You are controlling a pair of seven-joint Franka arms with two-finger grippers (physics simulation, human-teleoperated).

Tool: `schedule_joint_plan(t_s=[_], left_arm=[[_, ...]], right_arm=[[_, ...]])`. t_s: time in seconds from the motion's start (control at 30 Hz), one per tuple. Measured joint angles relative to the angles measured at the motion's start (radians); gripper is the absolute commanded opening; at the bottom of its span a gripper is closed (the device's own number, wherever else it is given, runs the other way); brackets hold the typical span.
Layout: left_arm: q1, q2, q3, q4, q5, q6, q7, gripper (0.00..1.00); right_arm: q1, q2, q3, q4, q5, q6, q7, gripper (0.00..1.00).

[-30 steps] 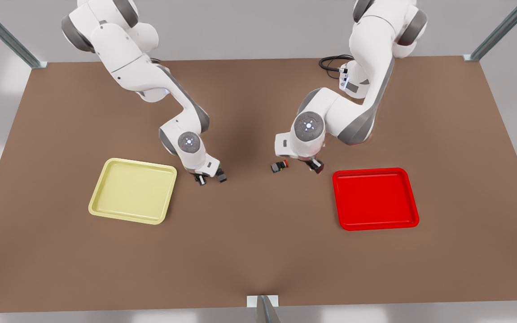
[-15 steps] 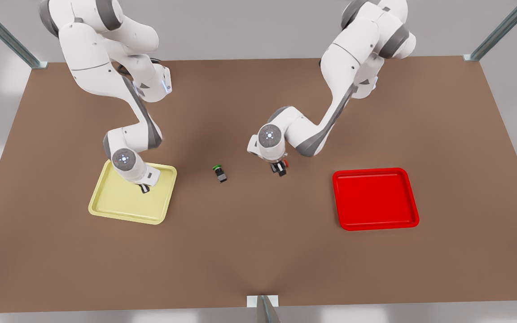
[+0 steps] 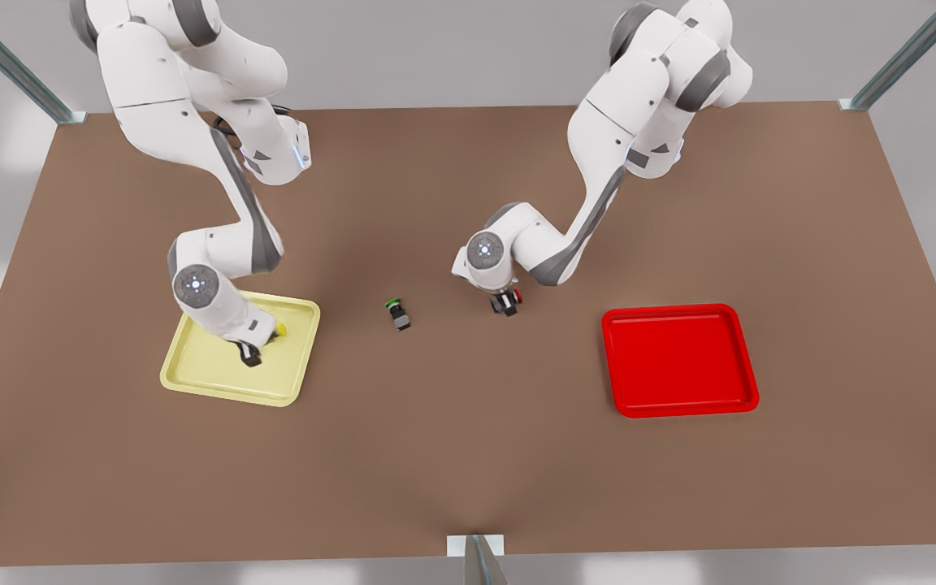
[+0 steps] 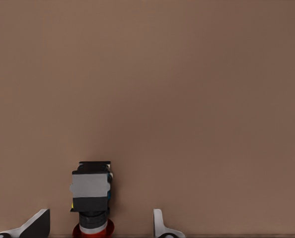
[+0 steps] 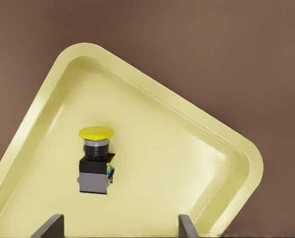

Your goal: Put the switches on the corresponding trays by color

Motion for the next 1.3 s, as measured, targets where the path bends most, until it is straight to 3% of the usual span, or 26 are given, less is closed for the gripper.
schedule_joint_plan(t_s=[0.07, 0.17, 0.23, 0.27, 0.3, 0.33, 0.4, 0.73, 1.03, 1.3], left_arm=[[0.000, 0.011, 0.002, 0.000, 0.015, 0.012, -0.001, 1.00], [0.001, 0.034, 0.011, 0.001, 0.027, 0.033, -0.002, 1.00], [0.001, 0.051, 0.012, 0.004, 0.031, 0.053, -0.005, 1.00], [0.001, 0.057, 0.012, 0.004, 0.032, 0.058, -0.005, 1.00], [0.001, 0.057, 0.012, 0.005, 0.033, 0.064, -0.015, 0.85], [0.001, 0.057, 0.012, 0.005, 0.034, 0.064, -0.021, 0.76], [0.001, 0.057, 0.012, 0.007, 0.034, 0.064, -0.023, 0.68], [0.002, 0.073, 0.012, 0.013, 0.033, 0.074, -0.023, 0.64], [0.002, 0.073, 0.012, 0.014, 0.031, 0.078, -0.023, 0.51], [0.002, 0.073, 0.012, 0.014, 0.039, 0.079, -0.024, 0.51]], right_arm=[[-0.001, -0.059, 0.000, 0.104, 0.001, -0.107, 0.408, 1.00], [-0.023, -0.012, -0.002, 0.441, -0.004, -0.482, 1.024, 1.00], [-0.106, -0.025, -0.003, 0.567, 0.001, -0.591, 1.439, 1.00], [-0.140, -0.027, -0.003, 0.581, 0.002, -0.589, 1.459, 1.00], [-0.157, -0.039, -0.003, 0.601, 0.002, -0.594, 1.456, 1.00], [-0.148, -0.055, 0.000, 0.605, 0.002, -0.630, 1.454, 1.00], [-0.149, -0.045, 0.000, 0.672, 0.008, -0.742, 1.455, 1.00], [-0.183, -0.059, 0.001, 0.677, 0.100, -0.736, 1.459, 1.00], [-0.180, -0.056, 0.001, 0.677, 0.102, -0.735, 1.459, 1.00], [-0.180, -0.061, 0.001, 0.678, 0.102, -0.735, 1.459, 1.00]])
